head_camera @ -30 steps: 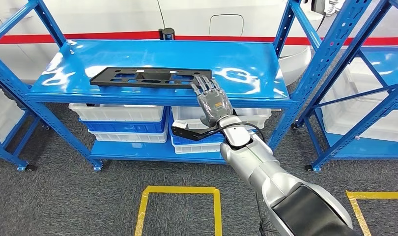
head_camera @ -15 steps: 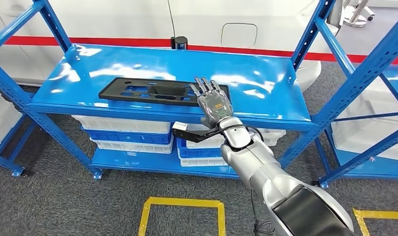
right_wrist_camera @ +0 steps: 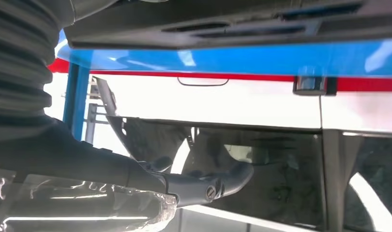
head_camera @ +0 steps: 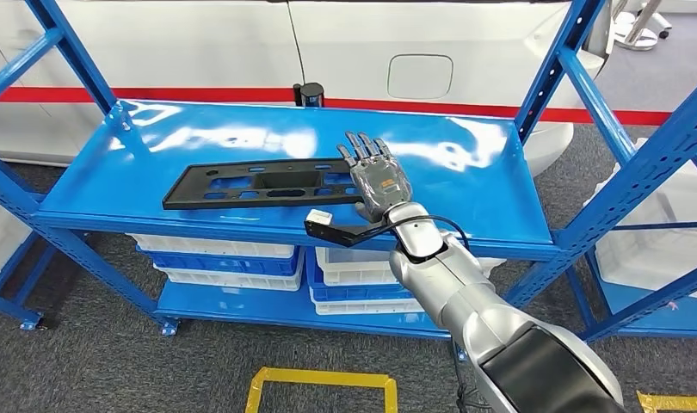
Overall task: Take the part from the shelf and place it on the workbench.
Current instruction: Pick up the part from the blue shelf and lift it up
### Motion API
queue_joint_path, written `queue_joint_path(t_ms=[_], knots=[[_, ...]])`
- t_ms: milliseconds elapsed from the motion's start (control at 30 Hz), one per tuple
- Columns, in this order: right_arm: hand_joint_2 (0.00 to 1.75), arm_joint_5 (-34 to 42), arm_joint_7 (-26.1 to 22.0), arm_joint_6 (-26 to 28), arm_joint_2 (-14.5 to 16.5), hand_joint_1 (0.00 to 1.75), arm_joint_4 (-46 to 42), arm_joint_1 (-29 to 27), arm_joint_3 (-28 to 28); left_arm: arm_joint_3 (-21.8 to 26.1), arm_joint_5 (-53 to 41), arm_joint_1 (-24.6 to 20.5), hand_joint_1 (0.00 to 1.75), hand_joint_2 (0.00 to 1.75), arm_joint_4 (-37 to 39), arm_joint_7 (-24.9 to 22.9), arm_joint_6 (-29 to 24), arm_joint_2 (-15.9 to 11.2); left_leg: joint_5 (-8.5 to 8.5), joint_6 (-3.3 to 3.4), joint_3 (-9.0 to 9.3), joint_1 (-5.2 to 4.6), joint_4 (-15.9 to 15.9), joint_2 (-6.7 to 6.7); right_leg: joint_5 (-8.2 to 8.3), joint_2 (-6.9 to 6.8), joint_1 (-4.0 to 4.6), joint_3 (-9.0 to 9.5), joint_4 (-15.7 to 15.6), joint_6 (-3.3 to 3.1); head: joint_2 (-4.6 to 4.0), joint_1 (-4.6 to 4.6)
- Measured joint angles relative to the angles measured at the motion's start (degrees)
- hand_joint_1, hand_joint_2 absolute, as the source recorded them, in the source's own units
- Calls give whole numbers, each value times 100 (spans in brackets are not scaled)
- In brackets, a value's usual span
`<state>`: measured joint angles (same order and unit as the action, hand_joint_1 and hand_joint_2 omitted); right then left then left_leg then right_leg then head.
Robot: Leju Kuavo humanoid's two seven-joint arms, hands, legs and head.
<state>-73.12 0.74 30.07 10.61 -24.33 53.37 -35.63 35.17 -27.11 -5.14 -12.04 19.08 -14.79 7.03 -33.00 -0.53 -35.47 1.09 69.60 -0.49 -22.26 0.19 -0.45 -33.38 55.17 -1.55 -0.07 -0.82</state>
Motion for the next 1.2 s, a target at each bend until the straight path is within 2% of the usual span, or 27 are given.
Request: queue_joint_path(t_ms=[33, 67, 100, 167, 200, 233, 333, 400, 433, 500, 533, 567, 600, 667, 733, 767, 867, 900, 1033, 1200], knots=[[175, -4, -3, 1, 2, 0, 0, -13, -1, 0, -8, 4, 0, 0, 0, 1, -5, -4, -110, -41, -150, 23, 65, 8, -28, 9, -1, 9, 5, 3, 0, -6], [175, -8, -4, 1, 2, 0, 0, -25, -1, 0, -21, 6, 0, 0, 0, 3, -10, -9, -87, -76, -218, 51, -27, 18, -61, 19, -8, 22, 18, 20, 0, -9], [175, -13, -4, 1, 2, 0, -1, -33, -2, 0, -34, 6, 0, 0, 0, 6, -16, -15, 106, -109, -193, 81, -283, 27, -99, 29, -20, 39, 43, 46, 0, -9], [175, -21, -5, 1, 0, 0, -1, -41, -1, 0, -53, 5, 0, 0, 3, 12, -24, -19, 624, -161, -53, 119, -863, 44, -181, 37, -38, 69, 102, 108, 0, -9], [175, -25, -7, 1, -1, 0, -1, -42, -1, 0, -56, 3, 0, 0, 6, 14, -27, -14, 752, -168, -17, 118, -1064, 54, -216, 39, -38, 72, 136, 141, 0, -12], [175, -26, -8, 2, -1, 0, -2, -39, -1, 0, -60, 0, 0, 0, 9, 18, -28, -9, 759, -142, -10, 106, -1108, 74, -246, 41, -29, 52, 159, 178, 0, -18], [175, -28, -17, 9, -6, 0, -16, -41, 5, 0, -72, 14, 0, 0, 10, 30, -35, -5, 771, 38, -6, 72, -1056, 99, -347, 34, 14, 0, 234, 317, 0, -5], [175, -28, -23, 11, -19, 0, -28, -36, 12, 0, -78, 11, 0, 0, 11, 37, -38, 1, 818, 124, 24, 74, -1079, 91, -473, 19, 12, -86, 465, 359, 0, 17], [175, -30, -27, 12, -25, 0, -32, -38, 14, 0, -80, 2, 0, 0, 10, 39, -38, 3, 815, 155, 40, 75, -1087, 91, -589, 15, 1, -231, 745, 351, 0, 26], [175, -34, -32, 12, -34, 0, -35, -63, 14, 0, -82, -6, 0, 0, 10, 42, -38, 2, 783, 193, 58, 60, -1086, 88, -854, 11, -9, -664, 1513, 323, 0, 45], [175, -37, -33, 13, -42, 0, -35, -85, 14, 0, -82, -6, 0, 0, 10, 42, -38, 2, 765, 204, 70, 51, -1085, 82, -928, 11, -10, -869, 1824, 328, 0, 49], [175, -39, -33, 13, -51, 0, -35, -105, 14, 0, -82, -5, 0, 0, 11, 42, -38, 2, 745, 207, 86, 42, -1085, 75, -914, 11, -9, -974, 1935, 350, 0, 52], [175, -41, -33, 14, -59, 0, -35, -119, 14, 0, -82, -4, 0, 0, 11, 42, -38, 3, 723, 204, 112, 36, -1084, 65, -806, 11, -9, -964, 1816, 384, 0, 54], [175, -43, -33, 14, -68, 0, -35, -121, 14, 0, -83, -6, 0, 0, 11, 42, -38, 7, 670, 178, 180, 30, -1086, 48, -430, 5, -8, -669, 1068, 436, 0, 59], [175, -42, -48, 13, -68, 0, -37, -111, 14, 0, -84, -15, 0, 0, 11, 44, -38, 9, 611, 128, 230, 2, -1080, 34, -161, -3, 20, -375, 442, 402, 0, 59], [175, -40, -71, 9, -66, 0, -39, -114, 13, 0, -84, -16, 0, 0, 11, 45, -38, 7, 587, 134, 240, -14, -1077, 29, -107, -6, 16, -312, 316, 370, 0, 56], [175, -62, -157, -26, -27, 0, -53, -149, 9, 0, -92, -17, 0, 0, 11, 46, -38, -3, 566, 211, 265, -21, -1099, 38, -81, 8, -5, -293, 285, 324, 0, 51], [175, -84, -169, -47, -4, 0, -61, -166, 4, 0, -97, -19, 0, 0, 11, 48, -38, -2, 567, 210, 282, -17, -1121, 46, -88, 16, 2, -290, 285, 313, 0, 52], [175, -196, -168, -98, 68, 0, -81, -288, -49, 1, -116, -33, 0, 0, 11, 52, -42, 5, 552, 160, 359, -16, -1201, 62, -126, 29, 10, -260, 284, 253, 0, 51], [175, -237, -98, -55, 97, 0, -87, -345, -91, 0, -120, -42, 0, 0, 11, 64, -75, 8, 558, 81, 384, -9, -1238, 63, -139, 29, 20, -252, 284, 231, 0, 51]])
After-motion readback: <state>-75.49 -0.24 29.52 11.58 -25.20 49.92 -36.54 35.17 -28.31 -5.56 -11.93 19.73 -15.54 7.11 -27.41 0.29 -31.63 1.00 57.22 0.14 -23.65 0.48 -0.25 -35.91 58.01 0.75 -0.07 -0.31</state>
